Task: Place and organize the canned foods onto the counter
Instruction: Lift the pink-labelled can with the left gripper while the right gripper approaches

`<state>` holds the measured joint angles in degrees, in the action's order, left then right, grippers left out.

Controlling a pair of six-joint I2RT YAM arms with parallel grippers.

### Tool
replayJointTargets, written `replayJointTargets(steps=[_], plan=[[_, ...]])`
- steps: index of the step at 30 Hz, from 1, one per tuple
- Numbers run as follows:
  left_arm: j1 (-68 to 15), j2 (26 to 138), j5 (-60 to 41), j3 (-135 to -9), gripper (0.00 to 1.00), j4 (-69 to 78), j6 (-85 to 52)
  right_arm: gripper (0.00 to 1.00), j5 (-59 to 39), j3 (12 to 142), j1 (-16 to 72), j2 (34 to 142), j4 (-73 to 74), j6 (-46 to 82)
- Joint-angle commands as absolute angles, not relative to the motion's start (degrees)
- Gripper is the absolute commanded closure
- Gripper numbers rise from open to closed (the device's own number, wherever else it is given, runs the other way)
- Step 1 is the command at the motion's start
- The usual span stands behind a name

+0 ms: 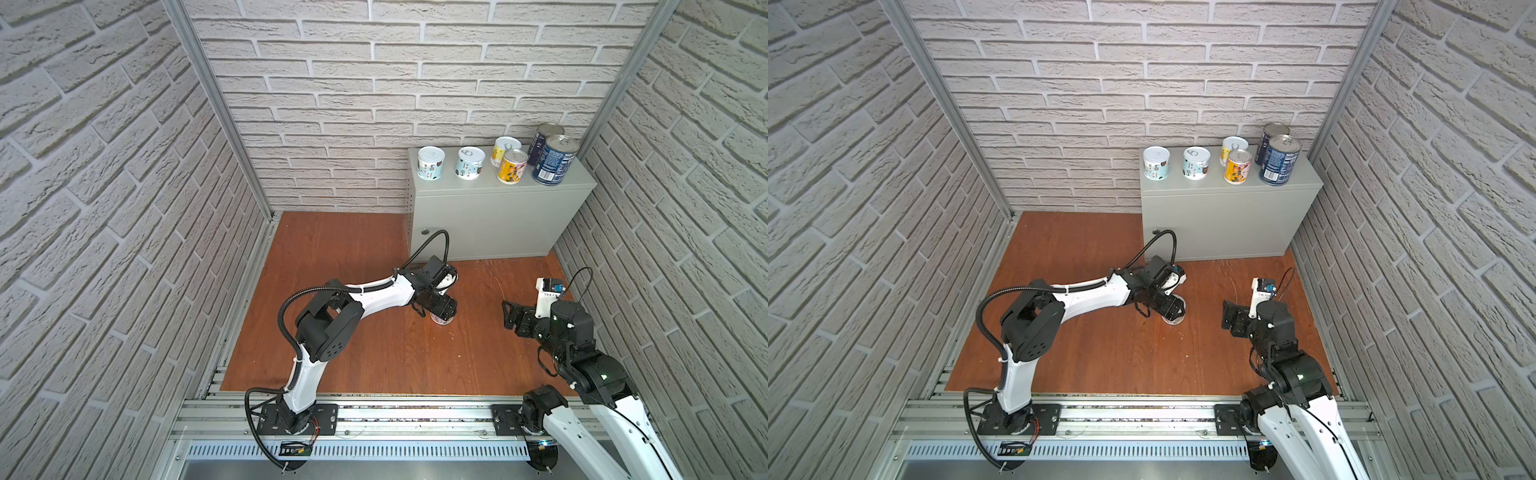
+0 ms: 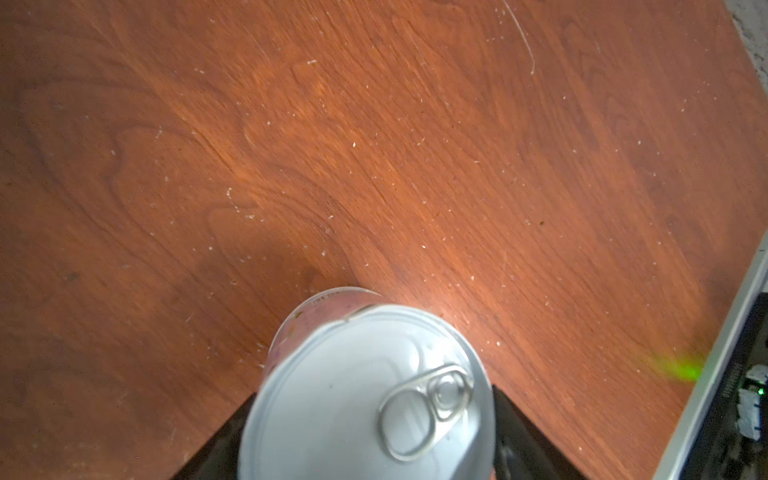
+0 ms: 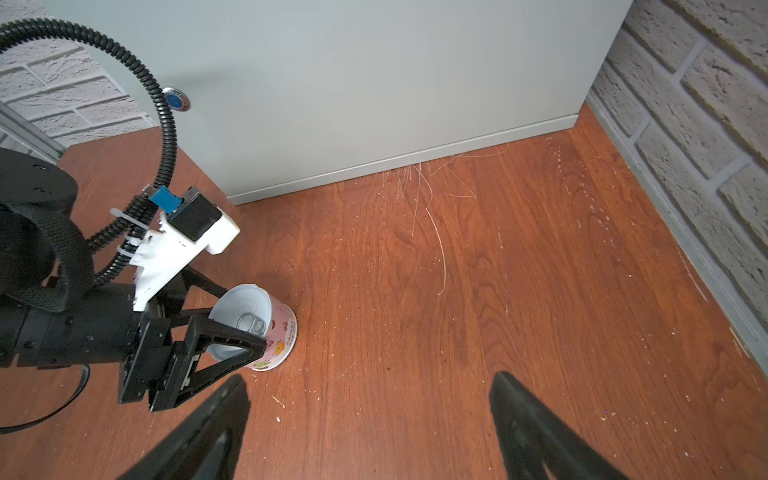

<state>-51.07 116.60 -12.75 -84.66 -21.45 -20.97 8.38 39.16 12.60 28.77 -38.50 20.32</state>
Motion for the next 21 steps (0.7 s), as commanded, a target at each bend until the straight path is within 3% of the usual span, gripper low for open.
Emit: replayJointTargets(steps=[1,15,21], plan=[[-50.49,116.37,-10.78,-85.46,0.40,-24.83,-20.08,0.08,2.21,39.29,12.88,29.95,-33.91,17.94],[-43.48,104.74,-15.11,-79.27,0.44,-24.52,-24.20,0.12,-12.28,38.24,13.00,42.80,-21.53,18.15],[-39.57,101.73,-18.67,-75.14,0.47,-22.90,-26.62,0.15,-13.95,37.05,14.33,48.97,-14.24,20.95]])
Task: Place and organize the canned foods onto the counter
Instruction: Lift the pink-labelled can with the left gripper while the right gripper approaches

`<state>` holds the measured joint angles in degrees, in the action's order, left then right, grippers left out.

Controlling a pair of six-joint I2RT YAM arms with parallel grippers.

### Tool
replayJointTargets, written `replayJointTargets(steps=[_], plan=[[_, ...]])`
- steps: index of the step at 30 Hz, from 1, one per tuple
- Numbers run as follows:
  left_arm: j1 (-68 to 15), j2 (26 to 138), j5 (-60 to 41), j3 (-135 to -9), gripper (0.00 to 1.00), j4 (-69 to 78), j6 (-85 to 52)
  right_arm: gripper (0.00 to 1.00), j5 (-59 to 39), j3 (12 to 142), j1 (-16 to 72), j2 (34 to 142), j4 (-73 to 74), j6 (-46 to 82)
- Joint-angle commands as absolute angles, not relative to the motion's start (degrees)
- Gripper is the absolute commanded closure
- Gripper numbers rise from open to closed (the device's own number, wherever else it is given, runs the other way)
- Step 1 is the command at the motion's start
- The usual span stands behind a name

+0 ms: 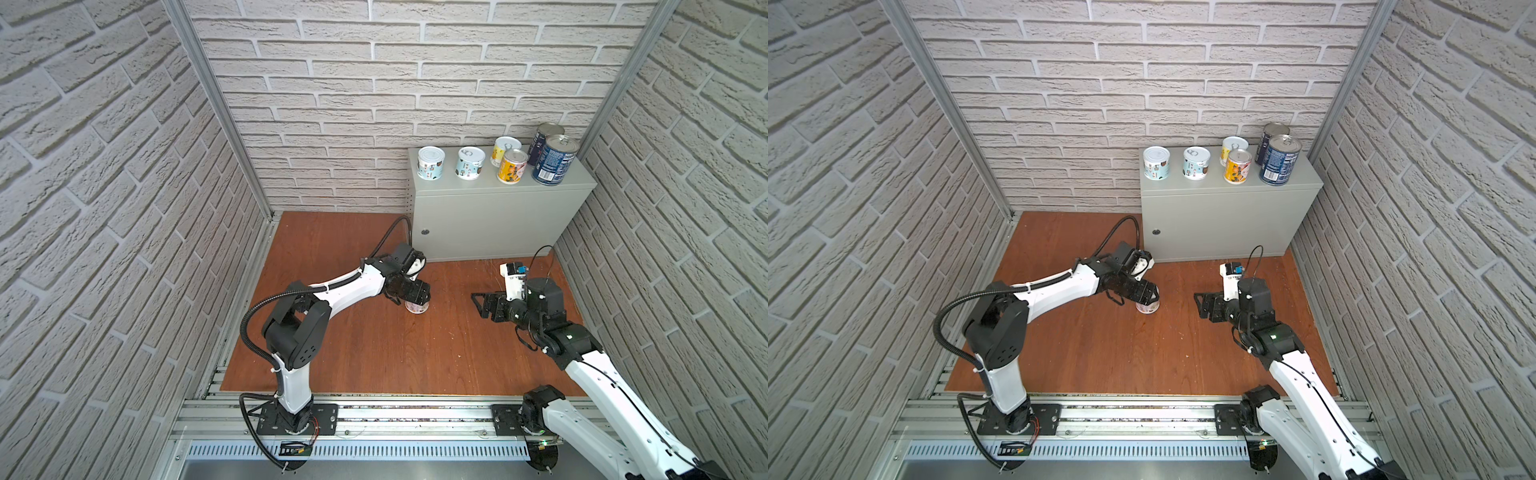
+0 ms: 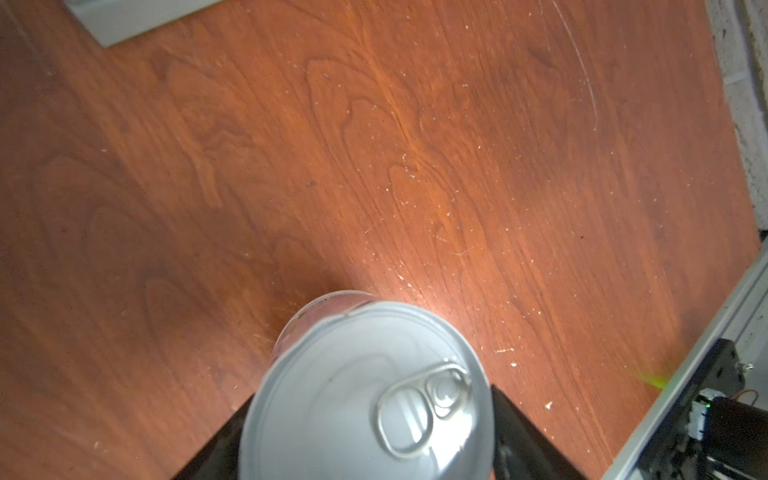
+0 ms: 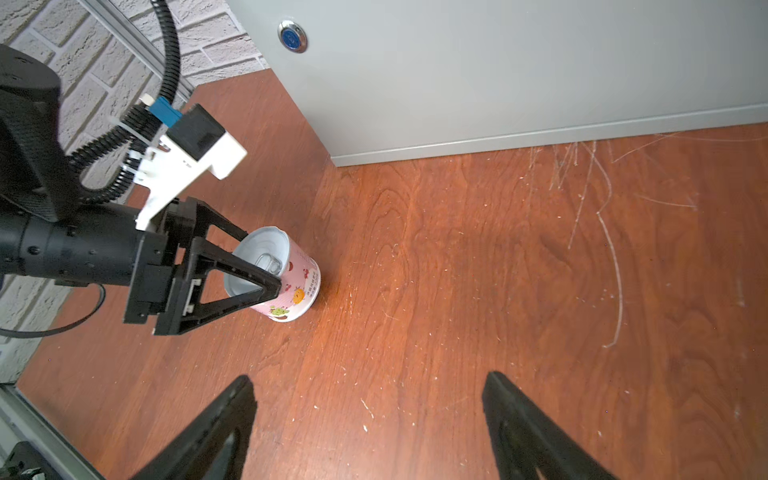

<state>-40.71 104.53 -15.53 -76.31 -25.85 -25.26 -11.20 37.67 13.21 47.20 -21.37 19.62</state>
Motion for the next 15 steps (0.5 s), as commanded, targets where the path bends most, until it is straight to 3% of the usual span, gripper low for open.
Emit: replayJointTargets(steps=[1,8,15], plan=[[-39.07,101.06,-19.00,-74.48,0.47,-22.72,-26.80,0.16,-13.85,37.16,15.12,50.04,-13.22,21.08],[-35.75,95.81,-19.84,-72.12,0.47,-23.96,-27.23,0.16,-9.30,39.74,24.05,56.13,-9.87,17.75],[-34.16,90.20,-20.16,-71.72,0.47,-28.82,-26.81,0.18,-12.04,37.91,30.44,60.31,0.96,14.63]])
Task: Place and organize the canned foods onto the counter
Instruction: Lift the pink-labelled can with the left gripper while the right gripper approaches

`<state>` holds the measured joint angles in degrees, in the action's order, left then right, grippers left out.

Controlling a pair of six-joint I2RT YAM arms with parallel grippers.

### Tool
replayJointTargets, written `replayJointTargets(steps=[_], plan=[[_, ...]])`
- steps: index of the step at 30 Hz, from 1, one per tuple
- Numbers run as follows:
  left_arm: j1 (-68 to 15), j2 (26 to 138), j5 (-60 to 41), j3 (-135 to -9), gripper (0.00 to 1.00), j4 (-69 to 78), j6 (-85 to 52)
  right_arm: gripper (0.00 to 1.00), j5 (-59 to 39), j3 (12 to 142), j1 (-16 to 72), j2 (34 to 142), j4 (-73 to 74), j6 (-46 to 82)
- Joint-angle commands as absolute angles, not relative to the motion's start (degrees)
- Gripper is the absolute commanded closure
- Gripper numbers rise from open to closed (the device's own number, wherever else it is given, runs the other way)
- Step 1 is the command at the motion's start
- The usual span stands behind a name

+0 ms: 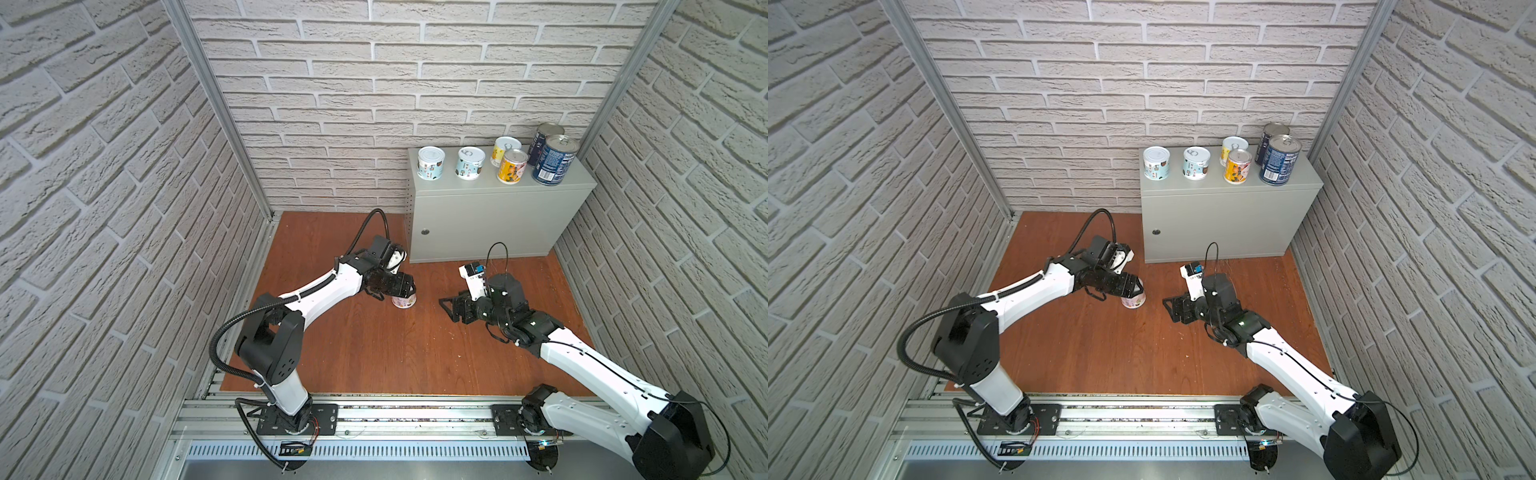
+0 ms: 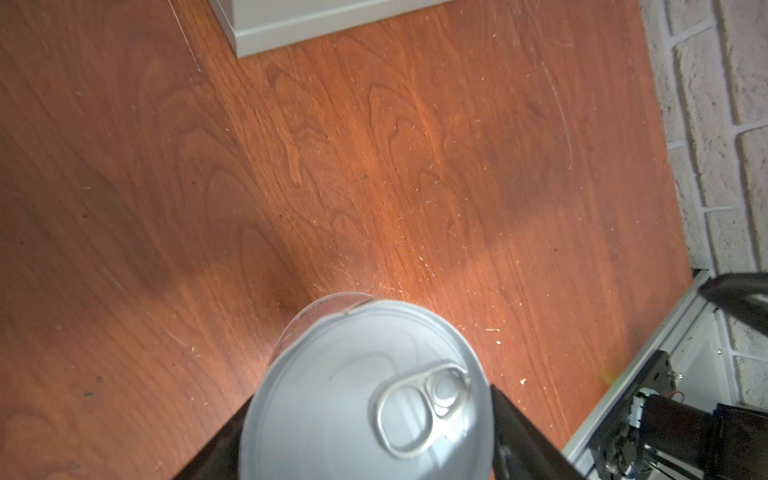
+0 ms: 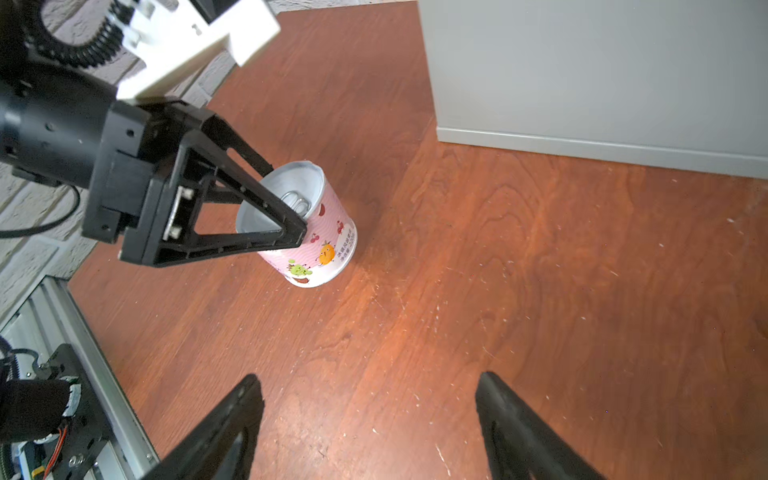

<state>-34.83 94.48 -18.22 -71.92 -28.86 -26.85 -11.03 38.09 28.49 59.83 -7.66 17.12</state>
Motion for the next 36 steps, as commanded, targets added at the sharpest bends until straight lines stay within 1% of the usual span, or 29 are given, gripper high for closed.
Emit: replayJointTargets(steps=[1,8,15,28,36], plan=[[-33.96,89.65,-20.35,-71.72,0.47,-29.33,-26.81,0.18,-12.10,37.80,31.25,60.75,2.02,14.15],[-32.73,87.33,-24.76,-73.49,0.47,-32.85,-26.73,0.18,-12.66,37.29,35.25,64.82,10.14,11.18],[-32.75,84.75,-23.64,-74.91,0.47,-35.67,-26.17,0.18,-12.42,37.87,37.43,67.48,13.64,9.04],[-31.57,85.25,-27.87,-77.89,0.47,-38.81,-24.63,0.19,-11.85,38.64,41.16,68.45,13.97,6.62],[-31.42,84.82,-32.95,-79.14,0.47,-38.72,-25.27,0.18,-10.32,39.00,41.84,70.32,15.75,6.16]])
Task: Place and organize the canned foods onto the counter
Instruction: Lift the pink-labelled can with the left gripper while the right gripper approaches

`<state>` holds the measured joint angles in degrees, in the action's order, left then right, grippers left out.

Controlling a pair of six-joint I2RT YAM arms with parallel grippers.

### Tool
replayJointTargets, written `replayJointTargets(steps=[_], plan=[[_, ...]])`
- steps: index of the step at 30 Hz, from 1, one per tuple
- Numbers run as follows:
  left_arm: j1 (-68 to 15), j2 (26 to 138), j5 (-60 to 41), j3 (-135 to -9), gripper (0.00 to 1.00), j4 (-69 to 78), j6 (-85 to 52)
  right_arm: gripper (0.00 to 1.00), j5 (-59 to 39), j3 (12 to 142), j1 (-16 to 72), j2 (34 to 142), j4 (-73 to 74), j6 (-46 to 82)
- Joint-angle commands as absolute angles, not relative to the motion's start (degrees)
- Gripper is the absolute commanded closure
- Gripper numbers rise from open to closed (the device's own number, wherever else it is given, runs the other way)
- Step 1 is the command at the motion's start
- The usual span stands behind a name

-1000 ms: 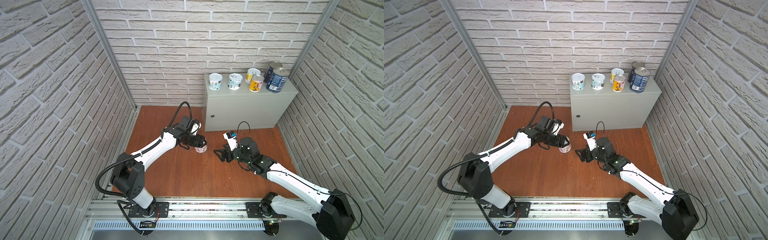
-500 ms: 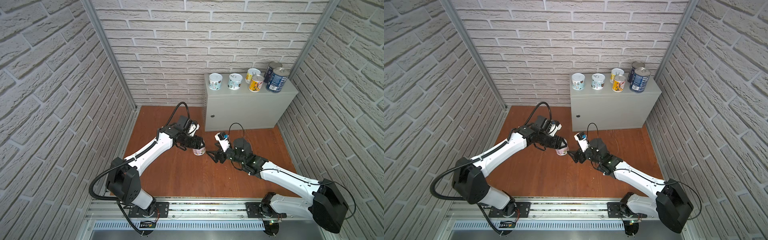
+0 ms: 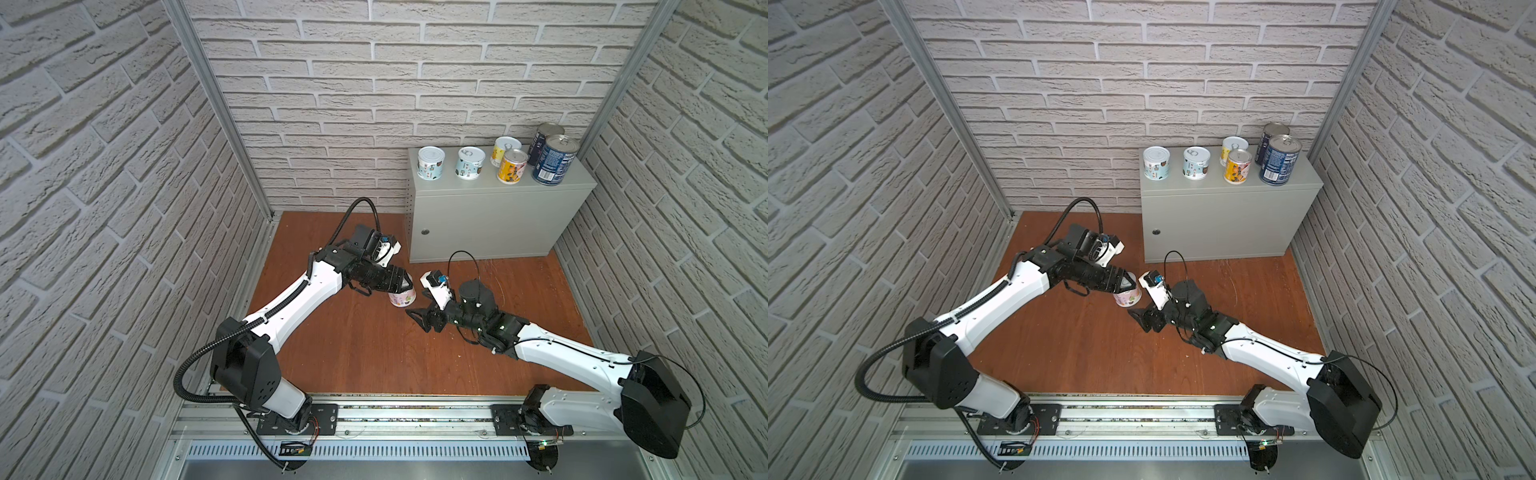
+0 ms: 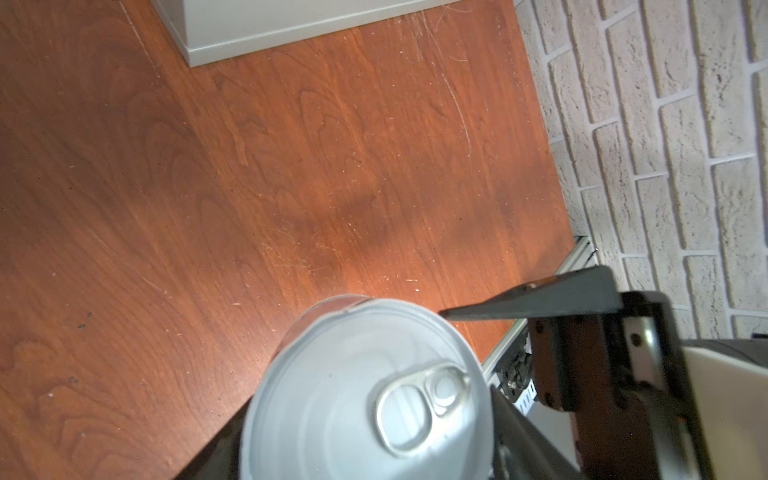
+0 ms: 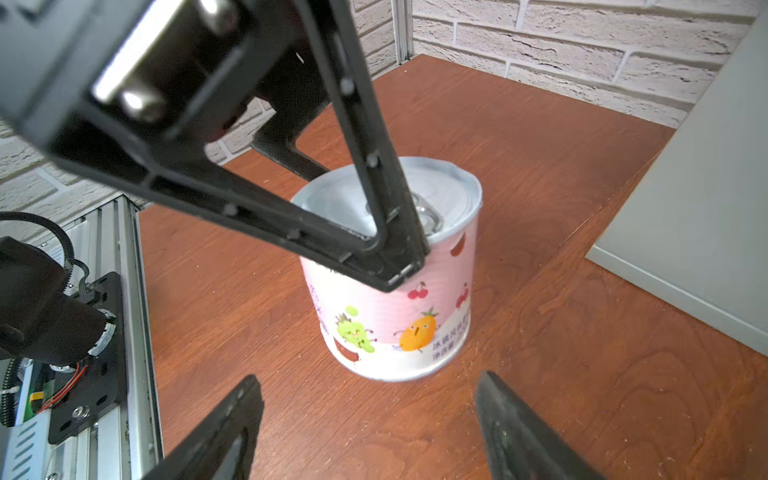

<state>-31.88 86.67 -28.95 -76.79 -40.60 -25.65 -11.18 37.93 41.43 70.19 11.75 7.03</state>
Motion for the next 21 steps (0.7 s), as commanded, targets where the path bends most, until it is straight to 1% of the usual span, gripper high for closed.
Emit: replayJointTargets(steps=[1,21], plan=[[-31.39,84.58,-33.04,-79.11,0.47,-38.74,-25.37,0.18,-10.49,39.01,41.84,70.56,16.13,6.28],[-31.42,83.85,-40.02,-74.86,0.48,-33.56,-29.38,0.18,-10.37,41.09,41.92,74.54,20.60,6.90]])
